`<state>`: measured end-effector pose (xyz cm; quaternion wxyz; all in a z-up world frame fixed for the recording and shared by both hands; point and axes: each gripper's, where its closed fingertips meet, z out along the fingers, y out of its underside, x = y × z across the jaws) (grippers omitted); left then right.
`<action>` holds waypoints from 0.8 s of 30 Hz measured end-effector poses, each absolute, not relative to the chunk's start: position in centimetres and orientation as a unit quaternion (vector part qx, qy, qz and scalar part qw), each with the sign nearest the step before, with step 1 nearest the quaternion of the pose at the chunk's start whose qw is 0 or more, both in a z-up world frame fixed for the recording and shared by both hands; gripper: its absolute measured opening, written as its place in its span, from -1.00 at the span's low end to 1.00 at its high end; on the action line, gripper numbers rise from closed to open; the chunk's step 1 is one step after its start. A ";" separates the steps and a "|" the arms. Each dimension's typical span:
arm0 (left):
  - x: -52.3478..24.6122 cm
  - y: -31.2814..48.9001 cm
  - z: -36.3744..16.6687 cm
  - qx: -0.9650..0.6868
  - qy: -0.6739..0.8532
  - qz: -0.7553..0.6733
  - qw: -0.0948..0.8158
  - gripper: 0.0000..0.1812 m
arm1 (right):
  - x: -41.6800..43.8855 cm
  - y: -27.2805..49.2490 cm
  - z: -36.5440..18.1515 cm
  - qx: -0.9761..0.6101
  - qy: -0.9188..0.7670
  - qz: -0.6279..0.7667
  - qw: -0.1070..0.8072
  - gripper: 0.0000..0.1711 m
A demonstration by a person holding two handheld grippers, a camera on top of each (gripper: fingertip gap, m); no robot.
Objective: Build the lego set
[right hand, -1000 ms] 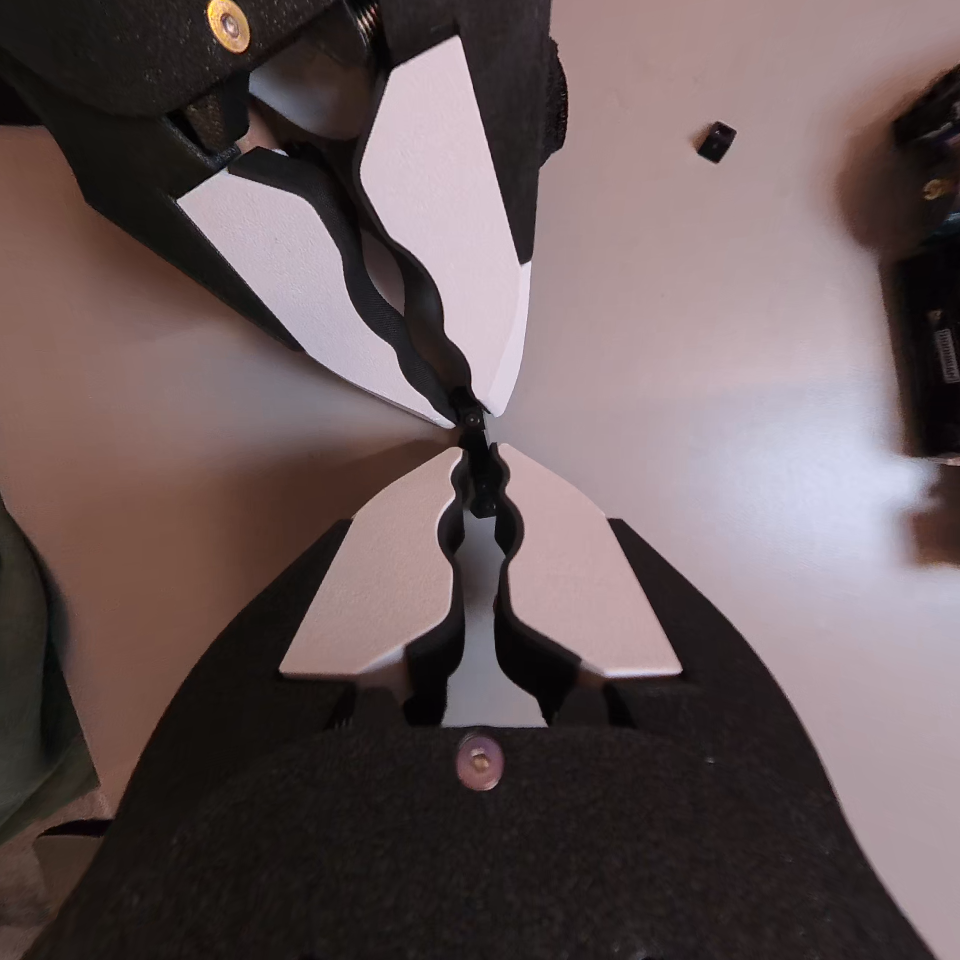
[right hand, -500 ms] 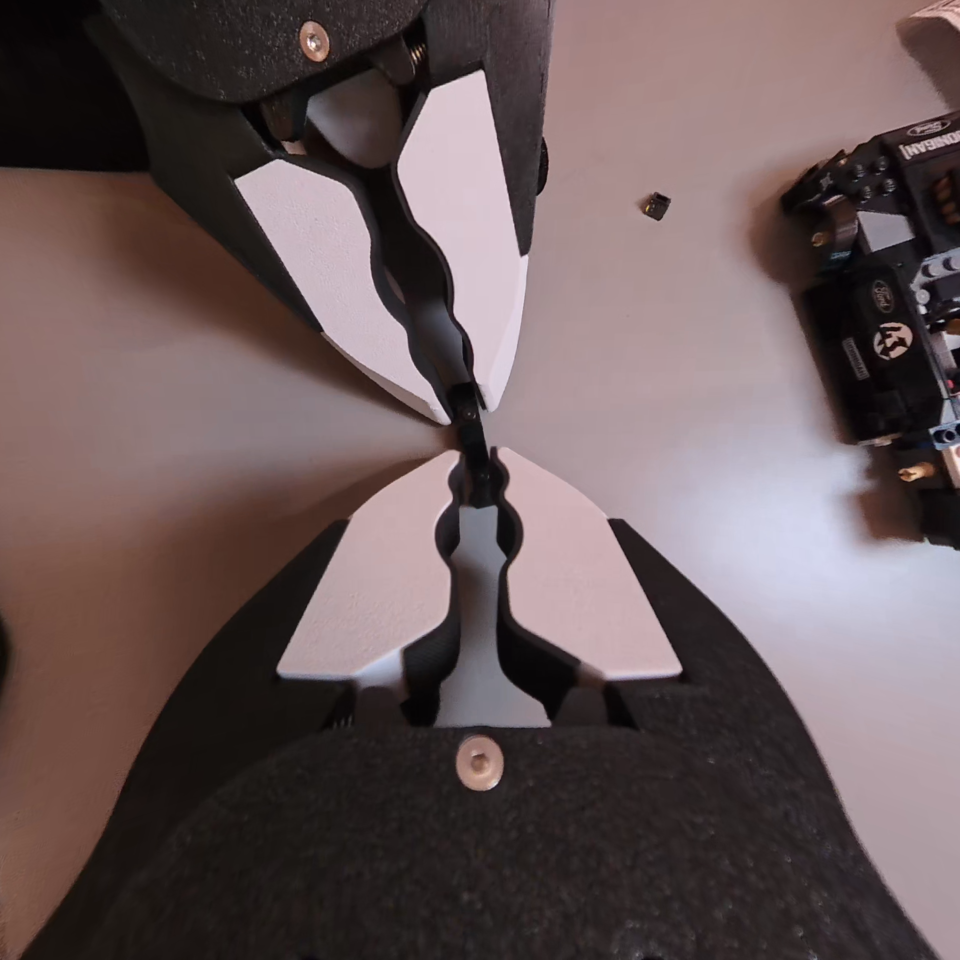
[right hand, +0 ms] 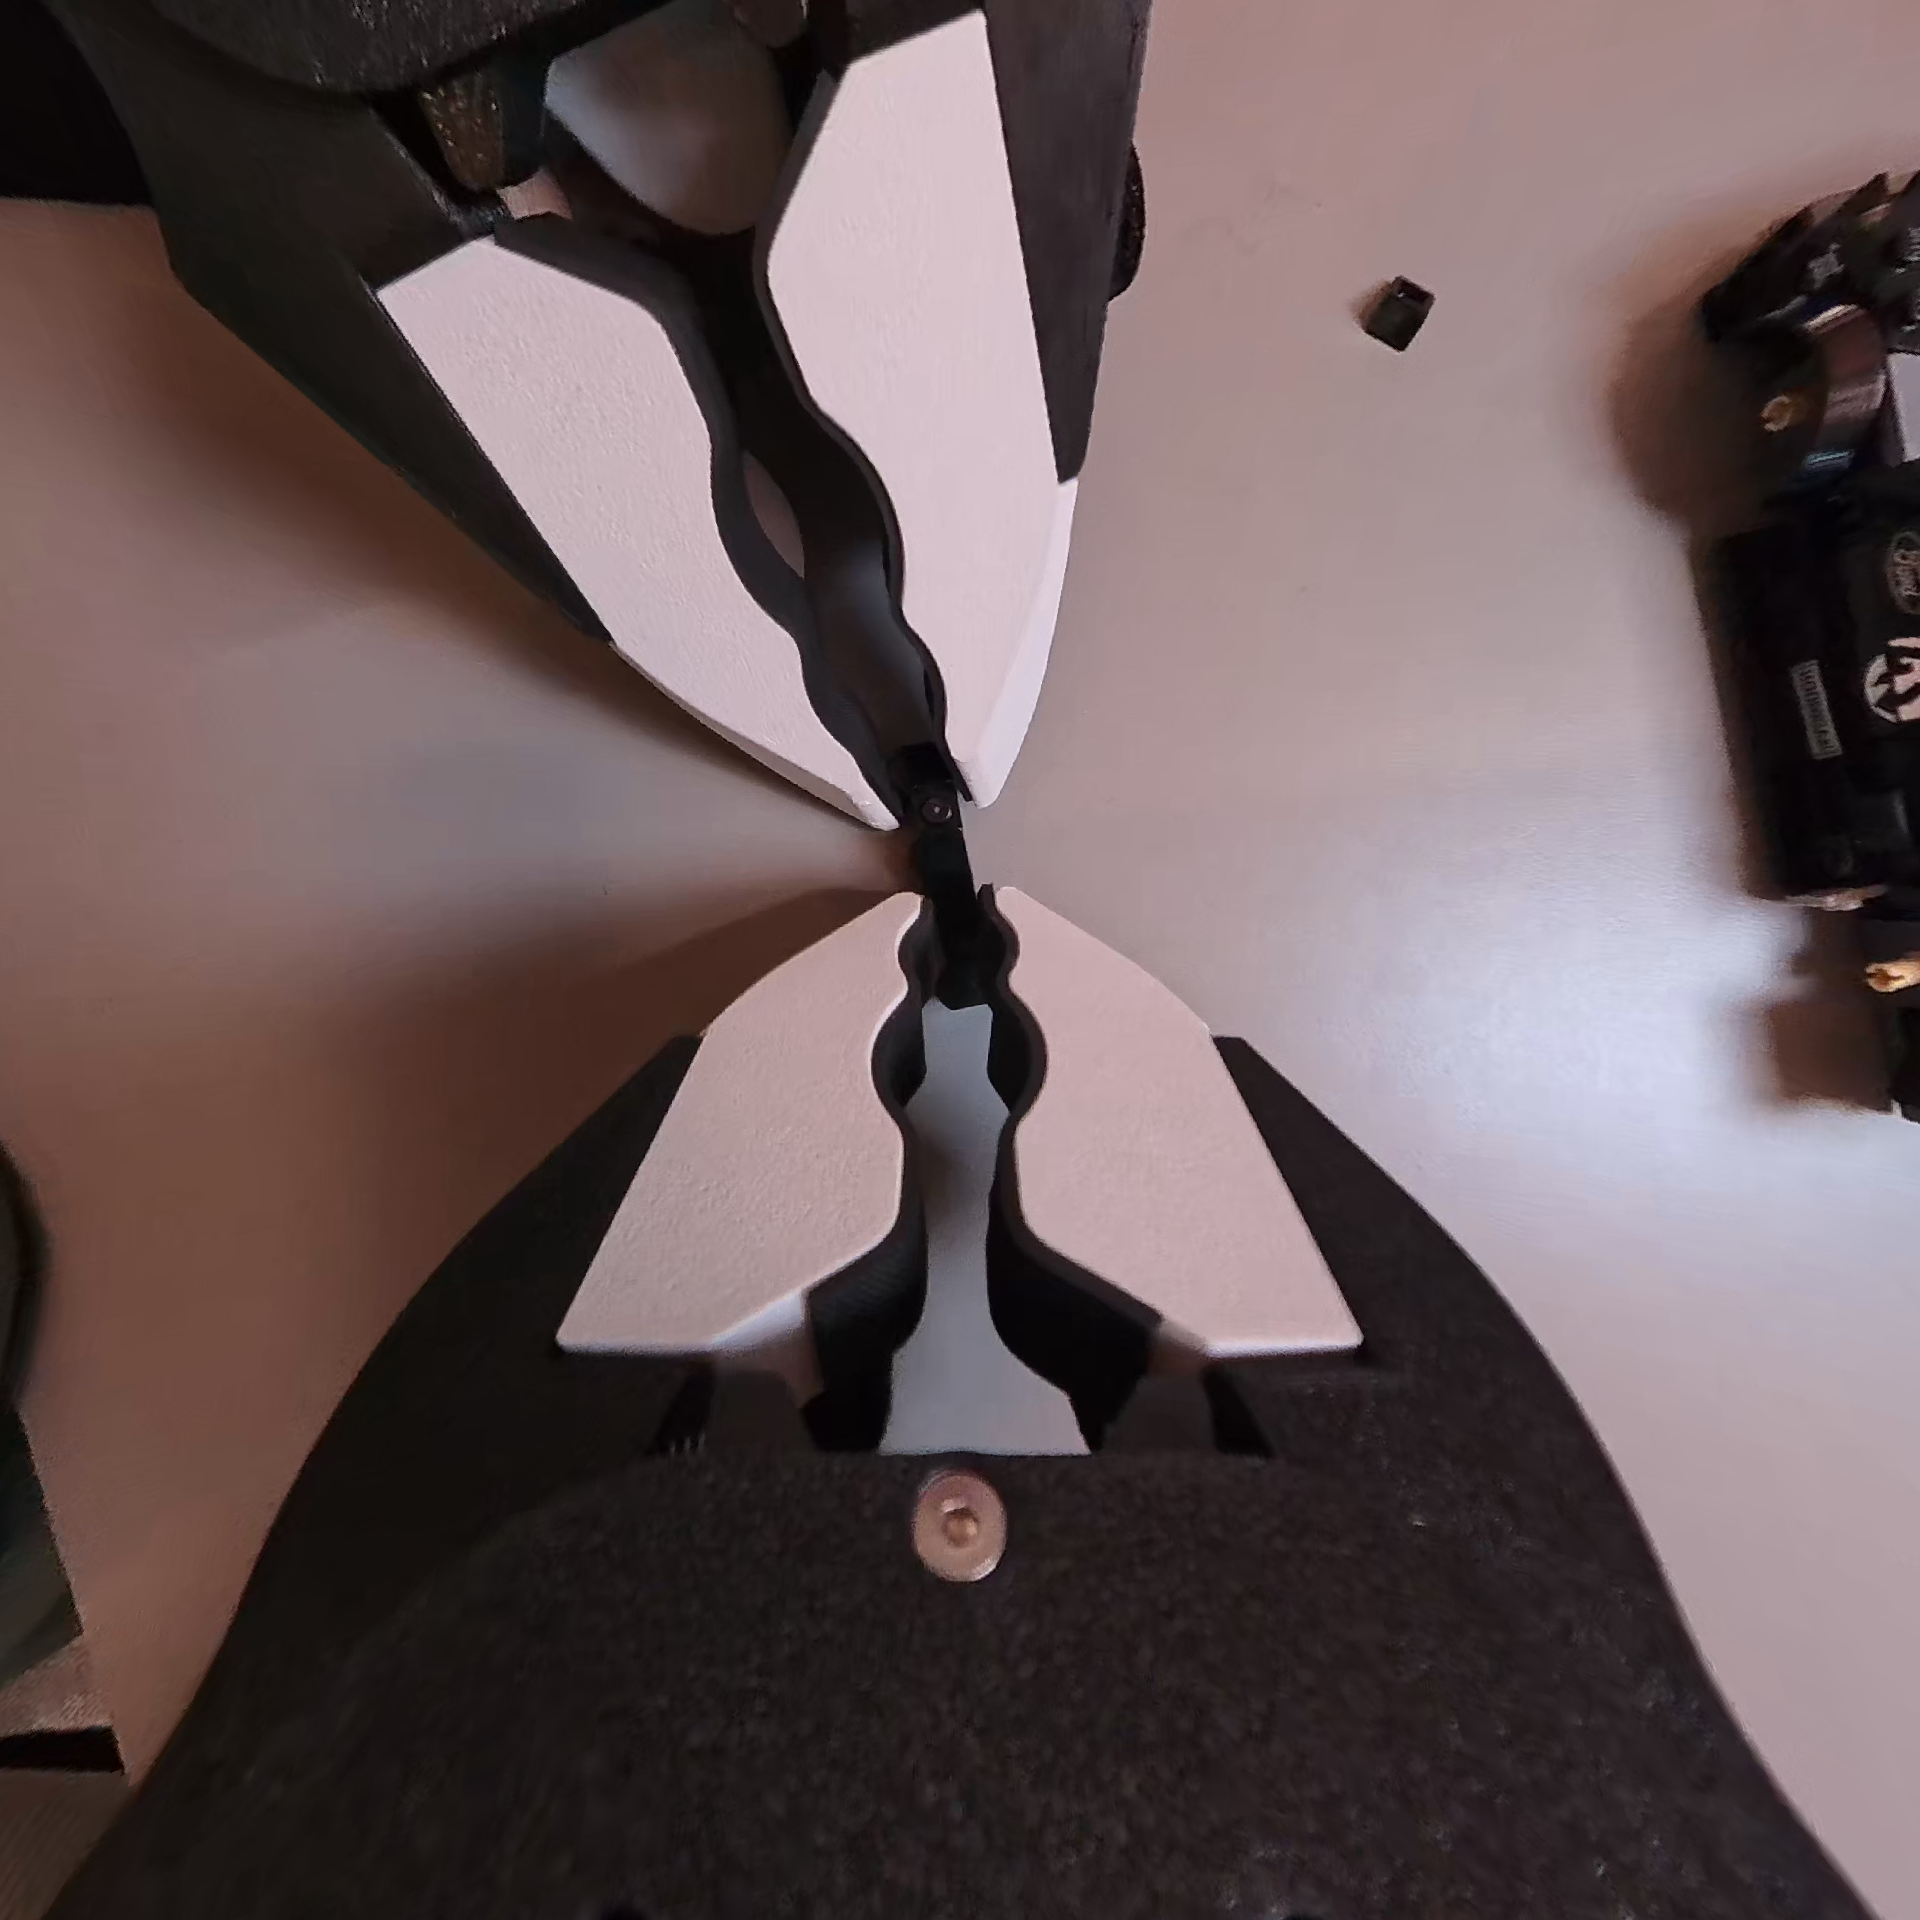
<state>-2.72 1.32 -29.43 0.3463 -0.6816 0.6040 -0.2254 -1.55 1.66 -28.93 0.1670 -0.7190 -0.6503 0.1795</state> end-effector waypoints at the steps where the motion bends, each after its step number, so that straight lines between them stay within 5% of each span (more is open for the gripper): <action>1: -2.7 1.3 -29.4 -0.682 0.604 -0.226 0.346 -0.87 | -1.5 1.7 -29.0 -0.719 -0.652 0.179 0.161 -0.91; 24: -2.9 1.2 -29.4 -0.678 0.609 -0.226 0.345 -0.87 | -2.8 1.4 -28.8 -0.707 -0.655 0.183 0.192 -0.91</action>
